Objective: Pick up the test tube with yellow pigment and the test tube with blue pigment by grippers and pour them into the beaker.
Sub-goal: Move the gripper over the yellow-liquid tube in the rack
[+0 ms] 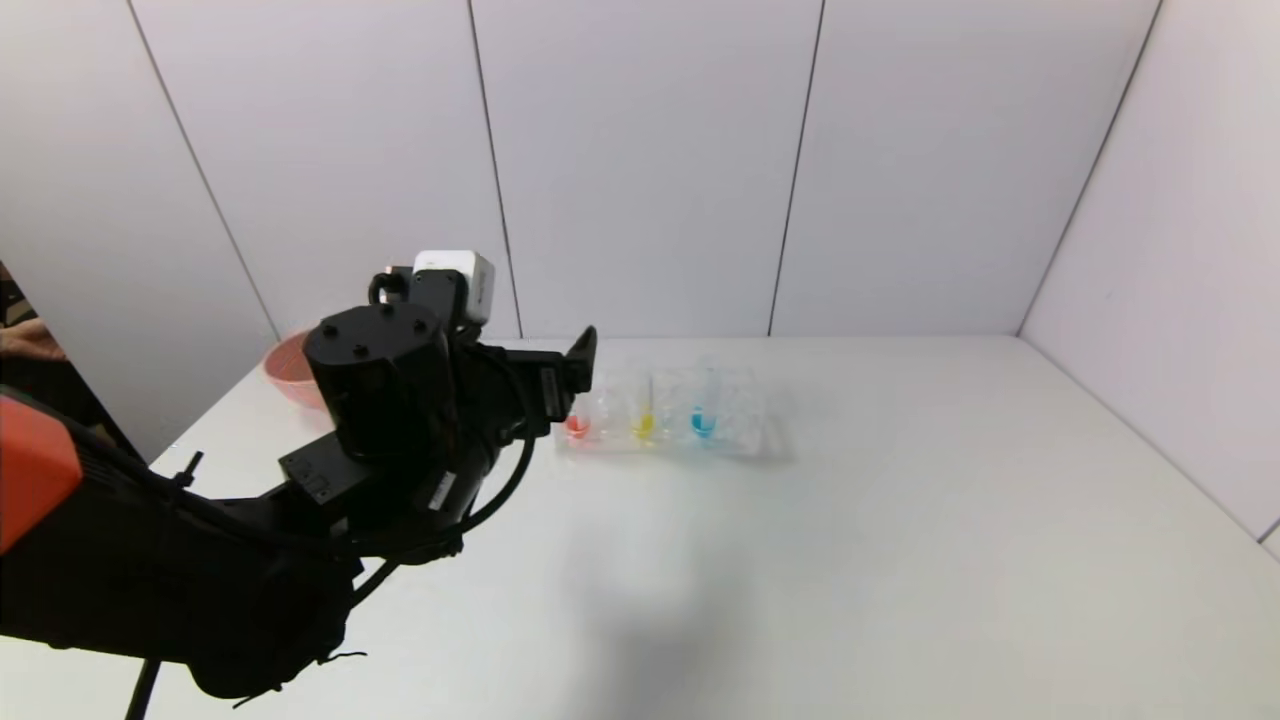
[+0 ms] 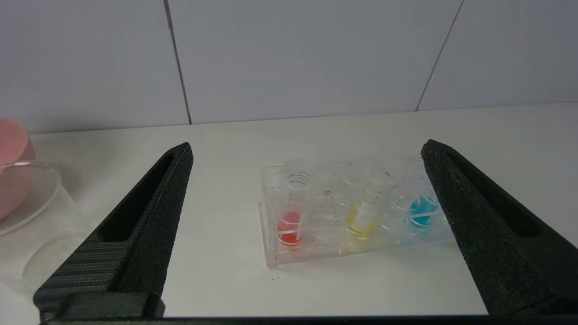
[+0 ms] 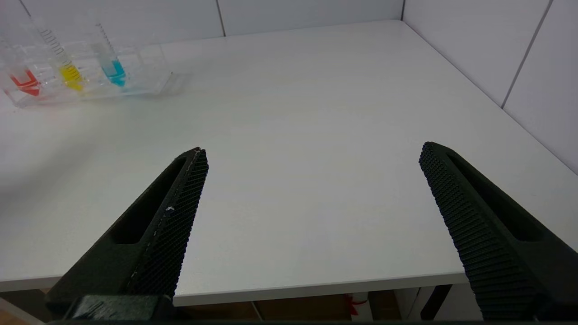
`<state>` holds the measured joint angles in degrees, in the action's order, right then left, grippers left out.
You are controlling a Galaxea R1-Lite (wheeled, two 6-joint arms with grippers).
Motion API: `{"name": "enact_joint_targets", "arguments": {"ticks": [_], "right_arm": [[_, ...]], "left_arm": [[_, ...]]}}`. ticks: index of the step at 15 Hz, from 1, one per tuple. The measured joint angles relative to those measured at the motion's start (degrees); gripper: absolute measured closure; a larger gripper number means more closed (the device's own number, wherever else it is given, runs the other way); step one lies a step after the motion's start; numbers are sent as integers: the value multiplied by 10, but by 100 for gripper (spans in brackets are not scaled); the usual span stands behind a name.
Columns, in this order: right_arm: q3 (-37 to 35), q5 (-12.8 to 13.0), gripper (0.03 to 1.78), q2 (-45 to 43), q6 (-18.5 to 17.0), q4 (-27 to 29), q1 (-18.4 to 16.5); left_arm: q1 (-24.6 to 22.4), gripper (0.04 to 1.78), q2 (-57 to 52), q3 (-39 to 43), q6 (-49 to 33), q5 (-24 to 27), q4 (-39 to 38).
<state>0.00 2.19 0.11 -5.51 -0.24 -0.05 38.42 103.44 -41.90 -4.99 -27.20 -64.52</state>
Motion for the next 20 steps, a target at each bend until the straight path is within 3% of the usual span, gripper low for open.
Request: {"name": "enact_joint_targets", "arguments": {"ticks": [8, 14, 20], "right_arm": [[0, 0, 10, 0, 0, 0, 0], [0, 0, 10, 0, 0, 0, 0], [0, 0, 10, 0, 0, 0, 0]], "left_arm": [[86, 6, 127, -18, 3, -89, -92], [91, 6, 201, -64, 4, -91, -106], [65, 6, 256, -142, 6, -84, -86]]}}
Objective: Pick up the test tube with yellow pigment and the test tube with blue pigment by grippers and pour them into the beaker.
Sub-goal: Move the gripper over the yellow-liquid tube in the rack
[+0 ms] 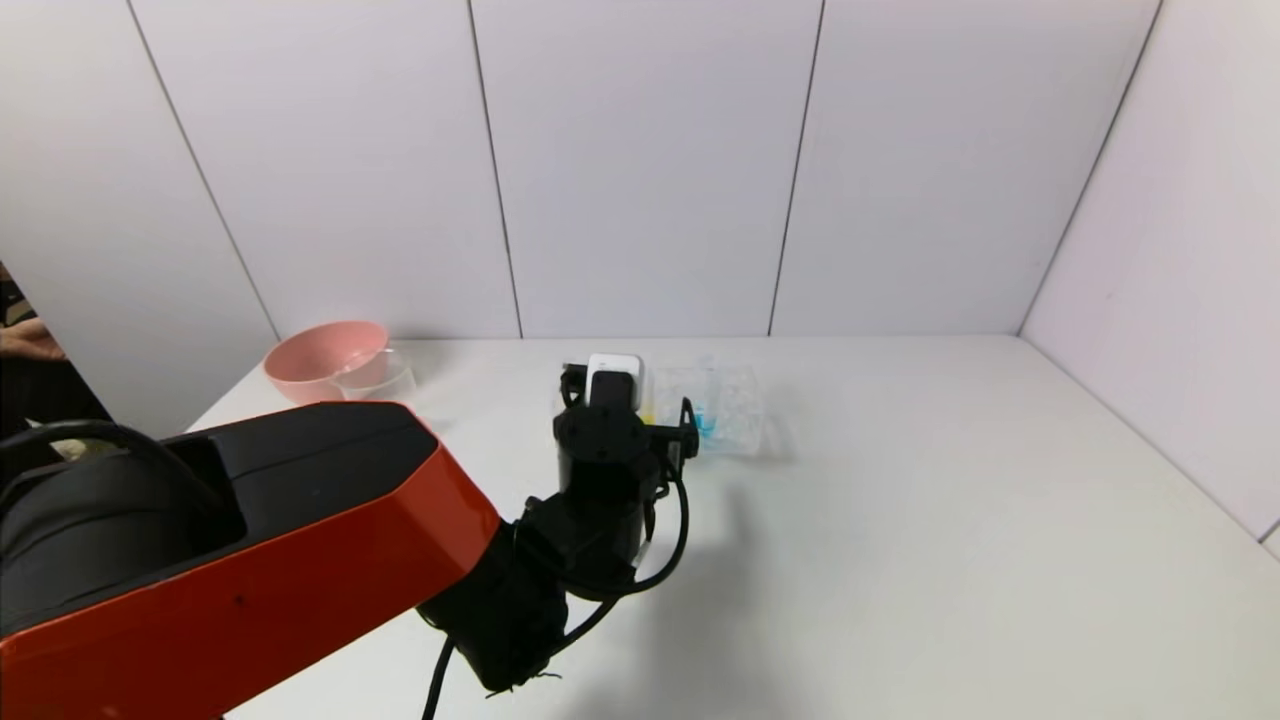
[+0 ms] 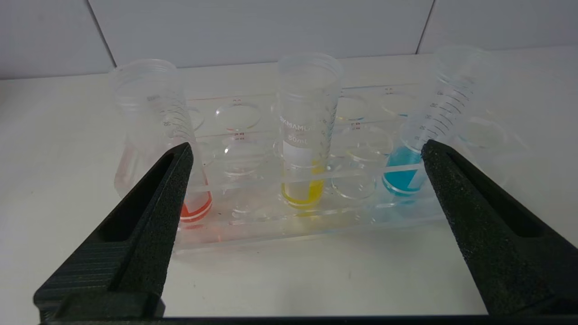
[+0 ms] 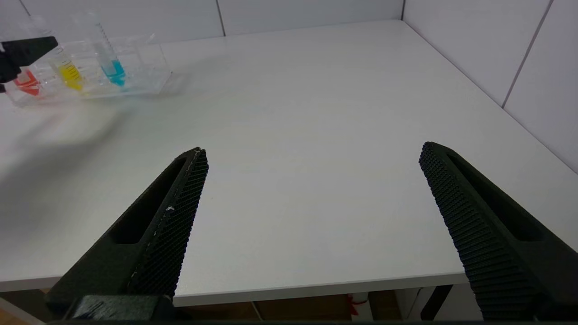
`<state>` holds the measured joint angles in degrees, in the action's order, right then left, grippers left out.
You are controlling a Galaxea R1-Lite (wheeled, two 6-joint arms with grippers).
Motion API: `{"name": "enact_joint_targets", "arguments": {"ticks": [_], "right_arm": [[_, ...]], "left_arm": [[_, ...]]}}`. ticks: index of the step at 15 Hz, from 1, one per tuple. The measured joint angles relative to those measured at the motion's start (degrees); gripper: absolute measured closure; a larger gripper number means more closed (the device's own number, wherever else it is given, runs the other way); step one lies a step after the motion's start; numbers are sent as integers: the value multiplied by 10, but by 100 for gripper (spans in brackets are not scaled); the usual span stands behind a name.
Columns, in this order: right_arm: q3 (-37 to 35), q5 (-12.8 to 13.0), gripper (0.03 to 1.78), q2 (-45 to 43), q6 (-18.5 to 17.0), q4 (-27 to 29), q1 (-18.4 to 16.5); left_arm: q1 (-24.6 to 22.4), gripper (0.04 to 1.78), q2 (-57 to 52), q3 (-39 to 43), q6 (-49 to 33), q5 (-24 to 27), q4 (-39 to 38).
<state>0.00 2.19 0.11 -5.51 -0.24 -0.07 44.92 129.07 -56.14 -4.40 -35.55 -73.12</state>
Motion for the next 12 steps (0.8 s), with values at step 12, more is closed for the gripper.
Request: {"name": "enact_joint_targets", "arguments": {"ticks": [12], "right_arm": [[0, 0, 10, 0, 0, 0, 0]], "left_arm": [[-43, 6, 56, -118, -3, 33, 58]]}}
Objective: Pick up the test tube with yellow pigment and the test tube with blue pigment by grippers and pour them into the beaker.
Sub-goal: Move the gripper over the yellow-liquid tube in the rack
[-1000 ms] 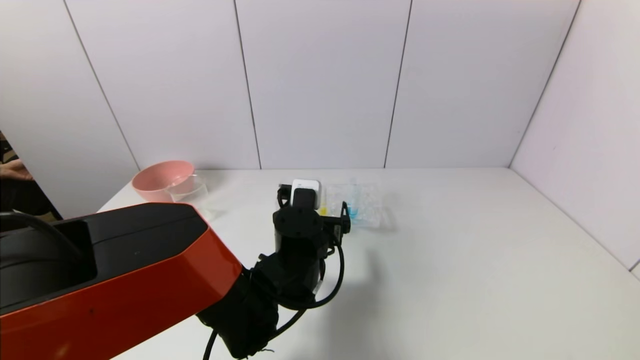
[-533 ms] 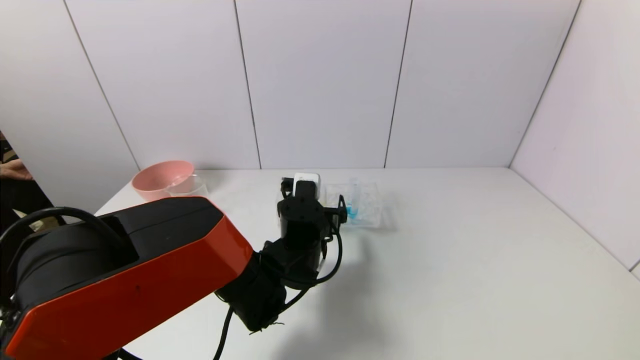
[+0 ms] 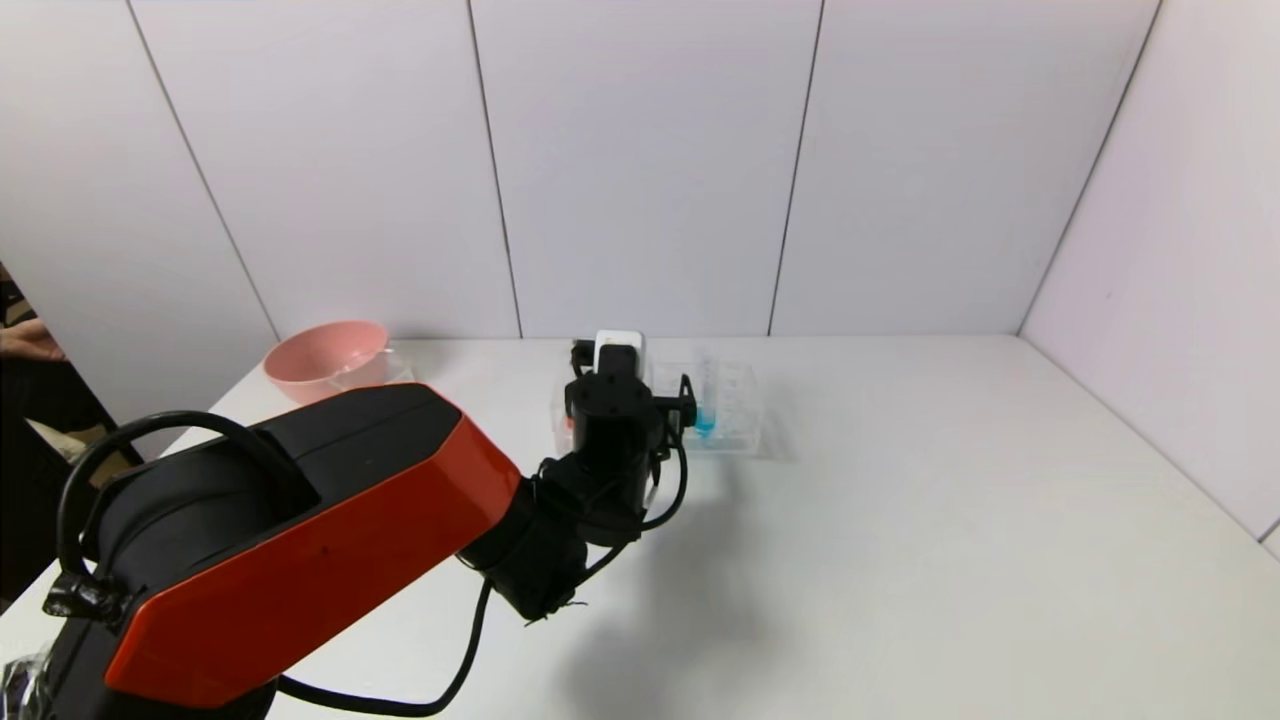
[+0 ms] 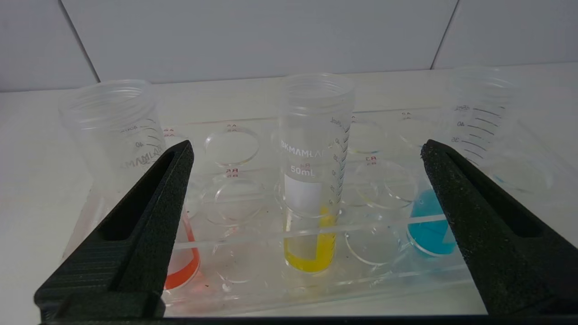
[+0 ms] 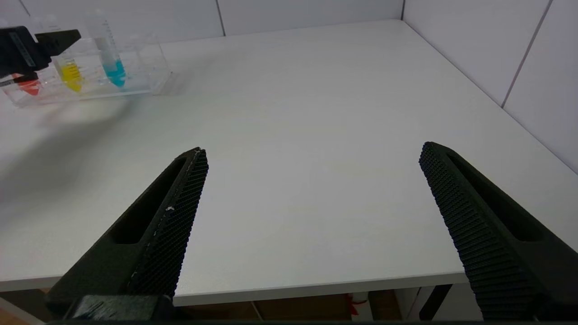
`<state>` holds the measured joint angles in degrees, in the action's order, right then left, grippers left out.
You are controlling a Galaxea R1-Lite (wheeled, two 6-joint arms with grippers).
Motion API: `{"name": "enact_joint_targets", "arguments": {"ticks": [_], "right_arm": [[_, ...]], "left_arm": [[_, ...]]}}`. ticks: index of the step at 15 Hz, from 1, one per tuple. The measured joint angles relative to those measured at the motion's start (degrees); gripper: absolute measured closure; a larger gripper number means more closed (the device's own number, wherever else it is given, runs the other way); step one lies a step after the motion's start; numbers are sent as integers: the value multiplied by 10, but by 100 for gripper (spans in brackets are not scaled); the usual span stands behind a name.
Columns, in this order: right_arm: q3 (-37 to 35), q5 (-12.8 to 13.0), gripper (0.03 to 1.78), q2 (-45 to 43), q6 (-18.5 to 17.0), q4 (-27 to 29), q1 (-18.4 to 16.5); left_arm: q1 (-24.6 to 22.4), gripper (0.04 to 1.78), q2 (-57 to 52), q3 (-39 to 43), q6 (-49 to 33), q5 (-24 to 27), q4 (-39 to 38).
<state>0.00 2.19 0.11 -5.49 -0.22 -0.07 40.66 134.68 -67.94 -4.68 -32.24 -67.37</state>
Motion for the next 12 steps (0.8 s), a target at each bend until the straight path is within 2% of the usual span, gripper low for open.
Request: {"name": "enact_joint_targets", "arguments": {"ticks": [12], "right_arm": [[0, 0, 10, 0, 0, 0, 0]], "left_arm": [[-30, 8, 29, -56, -1, 5, 34]]}}
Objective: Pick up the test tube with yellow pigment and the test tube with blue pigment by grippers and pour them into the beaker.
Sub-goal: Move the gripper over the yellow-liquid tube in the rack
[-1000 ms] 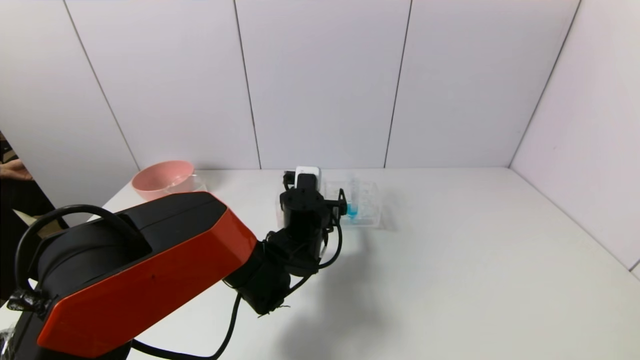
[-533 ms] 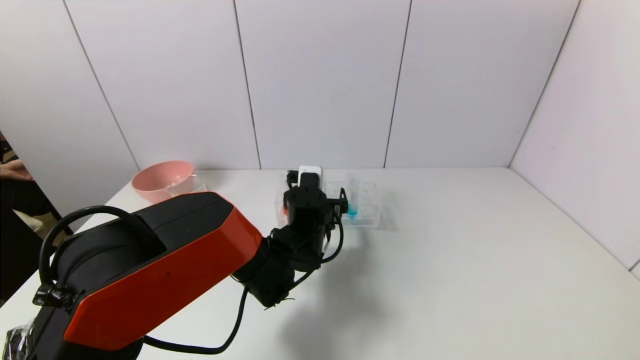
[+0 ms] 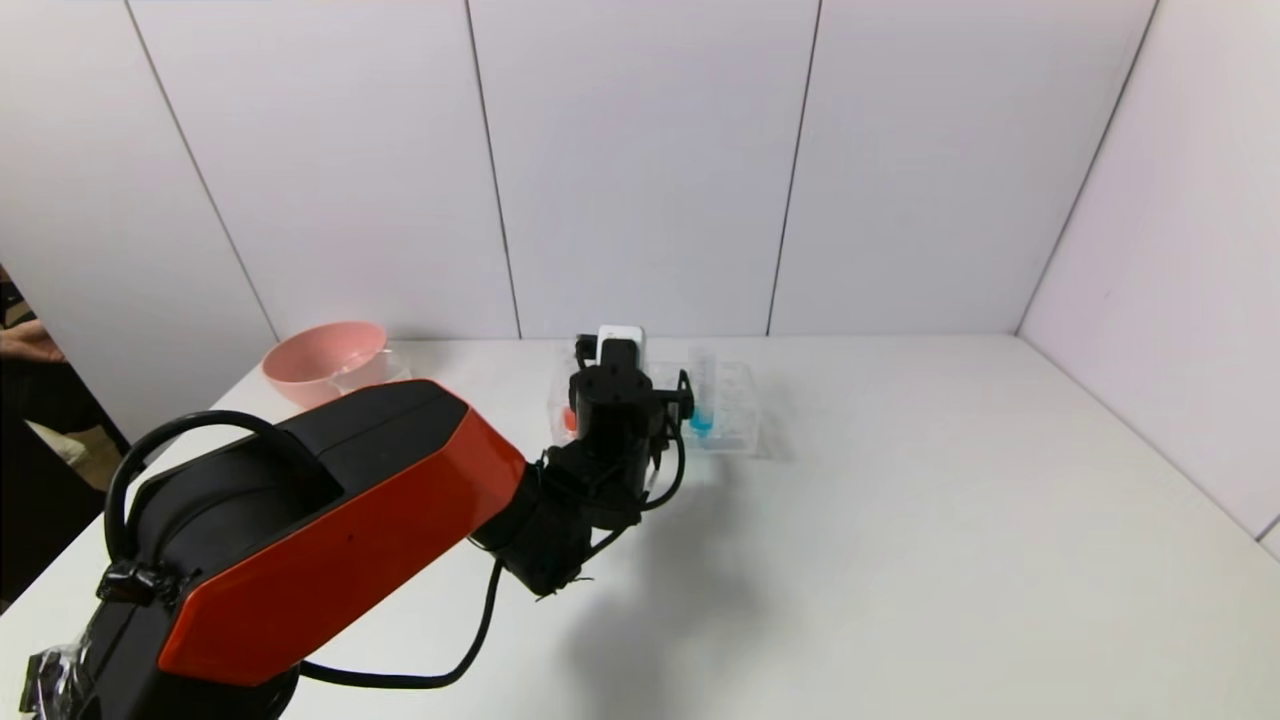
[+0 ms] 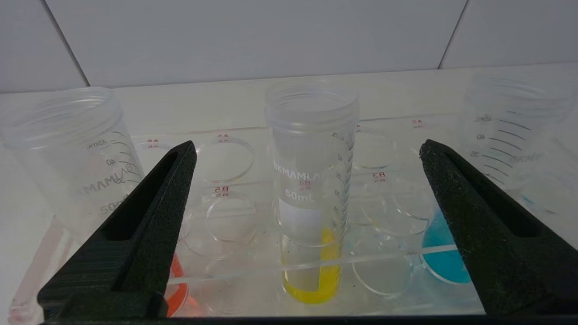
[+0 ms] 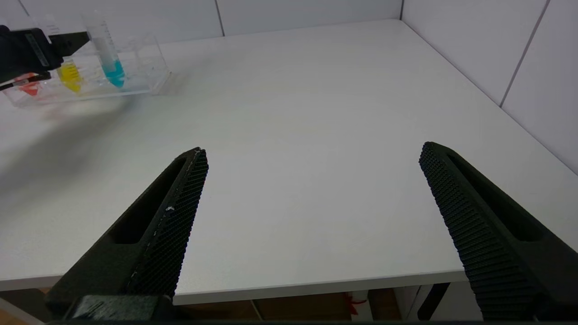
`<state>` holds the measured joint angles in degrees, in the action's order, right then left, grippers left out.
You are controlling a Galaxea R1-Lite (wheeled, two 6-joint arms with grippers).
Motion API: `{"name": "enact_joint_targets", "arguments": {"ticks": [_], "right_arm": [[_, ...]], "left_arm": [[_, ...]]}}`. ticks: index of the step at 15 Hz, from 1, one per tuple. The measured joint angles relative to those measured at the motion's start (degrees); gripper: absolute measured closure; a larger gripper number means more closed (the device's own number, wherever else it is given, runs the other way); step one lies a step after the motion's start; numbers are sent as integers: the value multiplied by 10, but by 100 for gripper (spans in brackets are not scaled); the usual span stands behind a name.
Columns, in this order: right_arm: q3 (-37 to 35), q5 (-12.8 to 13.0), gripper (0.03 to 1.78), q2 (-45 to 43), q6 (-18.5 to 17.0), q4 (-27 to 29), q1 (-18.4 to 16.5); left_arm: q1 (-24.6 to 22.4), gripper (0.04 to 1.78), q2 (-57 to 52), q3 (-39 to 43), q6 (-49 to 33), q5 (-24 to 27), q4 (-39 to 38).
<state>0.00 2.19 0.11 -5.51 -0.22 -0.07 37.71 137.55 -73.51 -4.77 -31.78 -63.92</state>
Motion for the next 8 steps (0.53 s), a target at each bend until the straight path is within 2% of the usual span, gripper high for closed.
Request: {"name": "enact_joint_targets", "arguments": {"ticks": [5, 8], "right_arm": [[0, 0, 10, 0, 0, 0, 0], [0, 0, 10, 0, 0, 0, 0]], "left_arm": [[-6, 16, 5, -8, 0, -1, 9], [-8, 43, 5, -10, -1, -4, 11]]}}
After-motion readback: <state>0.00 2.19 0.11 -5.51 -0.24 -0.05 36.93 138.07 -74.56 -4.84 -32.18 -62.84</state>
